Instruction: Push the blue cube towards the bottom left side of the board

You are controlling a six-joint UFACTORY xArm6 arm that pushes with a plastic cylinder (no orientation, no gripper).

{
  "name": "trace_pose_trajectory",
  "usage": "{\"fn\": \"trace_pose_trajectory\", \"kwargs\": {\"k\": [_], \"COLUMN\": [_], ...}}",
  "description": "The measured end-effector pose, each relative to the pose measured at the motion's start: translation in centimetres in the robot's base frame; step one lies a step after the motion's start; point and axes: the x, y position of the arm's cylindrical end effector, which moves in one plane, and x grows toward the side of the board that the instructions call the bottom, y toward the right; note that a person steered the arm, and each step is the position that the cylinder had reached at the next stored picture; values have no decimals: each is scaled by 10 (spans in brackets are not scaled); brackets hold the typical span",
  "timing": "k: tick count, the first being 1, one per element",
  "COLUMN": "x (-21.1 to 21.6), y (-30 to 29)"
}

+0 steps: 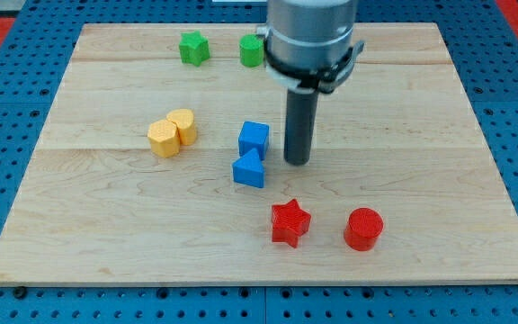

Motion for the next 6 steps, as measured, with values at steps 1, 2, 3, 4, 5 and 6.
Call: {"fn": "trace_pose_trajectory", "kwargs": {"k": [1,2,3,4,5,6], "x": [-38,-42,-43,-38,-30,-20], "y": [21,16,-3,-32,-45,-45]}}
